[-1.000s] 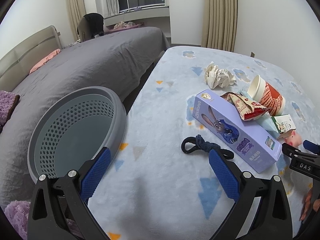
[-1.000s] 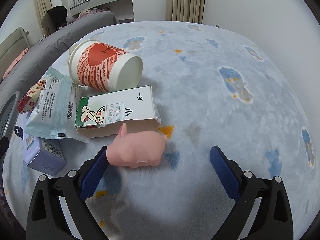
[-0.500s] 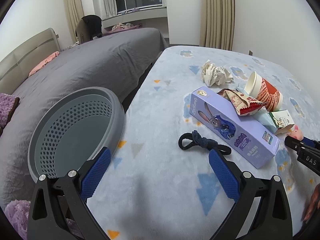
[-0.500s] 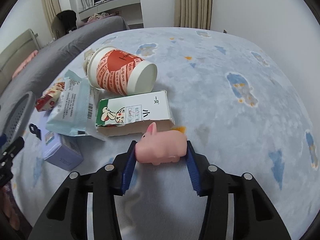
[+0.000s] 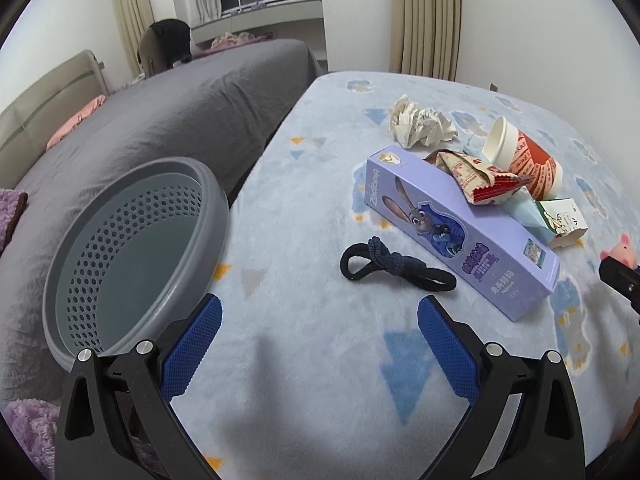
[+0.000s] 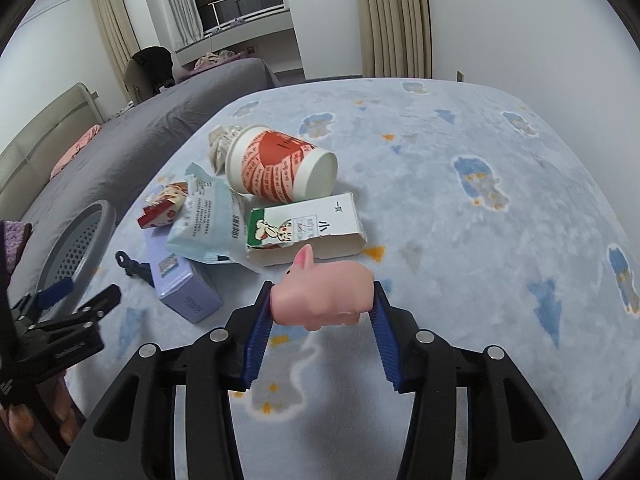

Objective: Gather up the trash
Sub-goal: 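Grasp the black hair tie with the left tool while the right tool holds the pig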

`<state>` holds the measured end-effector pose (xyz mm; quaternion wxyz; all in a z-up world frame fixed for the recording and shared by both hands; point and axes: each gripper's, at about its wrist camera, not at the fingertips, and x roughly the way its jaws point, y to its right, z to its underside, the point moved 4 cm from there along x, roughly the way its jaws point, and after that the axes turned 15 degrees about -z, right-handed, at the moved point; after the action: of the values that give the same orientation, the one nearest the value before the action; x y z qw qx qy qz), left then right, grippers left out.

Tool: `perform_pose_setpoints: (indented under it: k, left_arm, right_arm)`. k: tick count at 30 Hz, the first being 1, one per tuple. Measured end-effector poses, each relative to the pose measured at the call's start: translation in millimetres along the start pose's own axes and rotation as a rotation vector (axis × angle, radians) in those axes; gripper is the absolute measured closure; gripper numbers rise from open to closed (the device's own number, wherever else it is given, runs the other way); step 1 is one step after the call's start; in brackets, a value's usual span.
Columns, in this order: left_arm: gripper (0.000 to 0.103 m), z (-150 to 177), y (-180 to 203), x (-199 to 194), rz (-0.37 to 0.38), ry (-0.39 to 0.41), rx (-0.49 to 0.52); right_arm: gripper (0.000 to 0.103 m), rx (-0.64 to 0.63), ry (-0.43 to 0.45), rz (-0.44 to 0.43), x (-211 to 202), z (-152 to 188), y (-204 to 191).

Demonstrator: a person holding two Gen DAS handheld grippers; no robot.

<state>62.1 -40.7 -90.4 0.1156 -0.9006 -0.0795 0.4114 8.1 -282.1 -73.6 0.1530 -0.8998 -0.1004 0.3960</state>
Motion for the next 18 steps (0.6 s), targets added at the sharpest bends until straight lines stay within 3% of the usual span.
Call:
perform_pose_setpoints:
  k: [18]
  left_arm:
    - [0.007, -26, 21, 24, -0.012, -0.028, -0.016]
  right_arm:
    - [0.057, 0.031, 0.019, -0.041, -5, -10, 6]
